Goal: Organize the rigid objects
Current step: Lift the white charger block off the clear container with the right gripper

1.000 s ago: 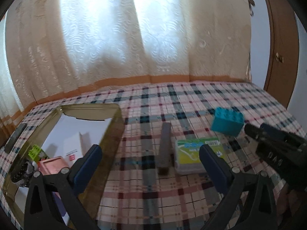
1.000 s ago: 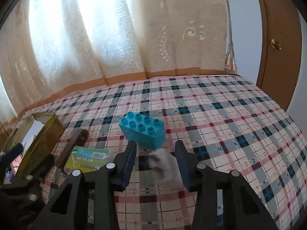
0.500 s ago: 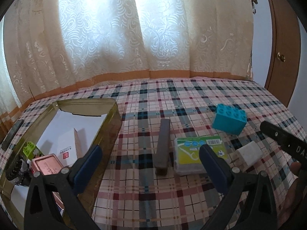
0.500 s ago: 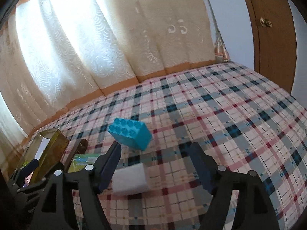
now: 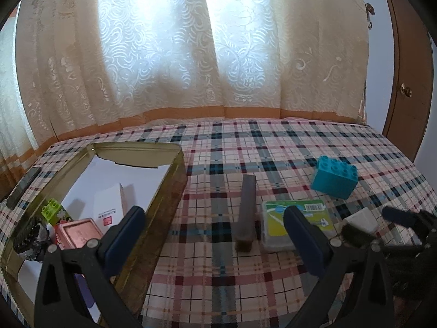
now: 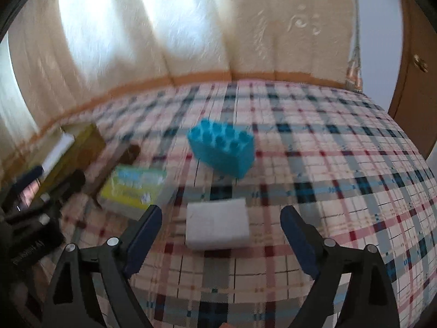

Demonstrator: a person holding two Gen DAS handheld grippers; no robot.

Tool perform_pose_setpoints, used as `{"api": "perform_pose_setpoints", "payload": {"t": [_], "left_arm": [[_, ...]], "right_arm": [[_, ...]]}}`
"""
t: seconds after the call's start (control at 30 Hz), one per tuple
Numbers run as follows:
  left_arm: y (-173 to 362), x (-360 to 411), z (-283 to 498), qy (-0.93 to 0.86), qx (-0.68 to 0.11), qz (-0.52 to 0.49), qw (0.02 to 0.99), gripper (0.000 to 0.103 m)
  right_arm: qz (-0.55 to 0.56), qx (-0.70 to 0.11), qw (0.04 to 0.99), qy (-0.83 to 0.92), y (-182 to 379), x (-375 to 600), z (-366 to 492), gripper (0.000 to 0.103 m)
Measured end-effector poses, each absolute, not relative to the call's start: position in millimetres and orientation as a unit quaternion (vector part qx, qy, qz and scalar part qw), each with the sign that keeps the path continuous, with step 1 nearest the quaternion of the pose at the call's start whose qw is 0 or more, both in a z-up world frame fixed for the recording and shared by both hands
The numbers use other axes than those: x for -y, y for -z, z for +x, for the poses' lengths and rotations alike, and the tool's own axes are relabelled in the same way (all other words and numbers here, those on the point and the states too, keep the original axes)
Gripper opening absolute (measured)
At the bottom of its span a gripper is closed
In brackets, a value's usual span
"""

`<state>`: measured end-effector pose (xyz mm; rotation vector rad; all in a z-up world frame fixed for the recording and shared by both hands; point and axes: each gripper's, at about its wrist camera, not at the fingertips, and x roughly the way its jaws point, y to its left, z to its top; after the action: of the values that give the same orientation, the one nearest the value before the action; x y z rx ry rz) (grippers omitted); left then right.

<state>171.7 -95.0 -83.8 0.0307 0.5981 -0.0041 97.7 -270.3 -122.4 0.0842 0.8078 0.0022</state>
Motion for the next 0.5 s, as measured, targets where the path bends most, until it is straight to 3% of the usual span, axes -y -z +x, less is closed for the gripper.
{"api": "perform_pose_setpoints", "payload": {"t": [0.23,0.27,0.33,0.5], "left_arm": [[84,95,171,0.002,-0.298,0.020,0.955,0.103],[84,95,170,0.004,-0.297,0.021,0.955,0.103],[84,98,170,0.007,-0.298,0.024,0.954,0.103],[84,104,166,0.024,-0.297,0.032,0.954,0.103]], "right_arm": [[0.014,-0.435,0.900,0.001,136,262,106,0.089],[0.006,-0.436,0.900,0.003,136,261,105,0.086],[0.001,-0.429,0.903,-0.002,134,258,103,0.064],[0.025,-0.422,0.906,0.002,132,268,102,0.065]]}}
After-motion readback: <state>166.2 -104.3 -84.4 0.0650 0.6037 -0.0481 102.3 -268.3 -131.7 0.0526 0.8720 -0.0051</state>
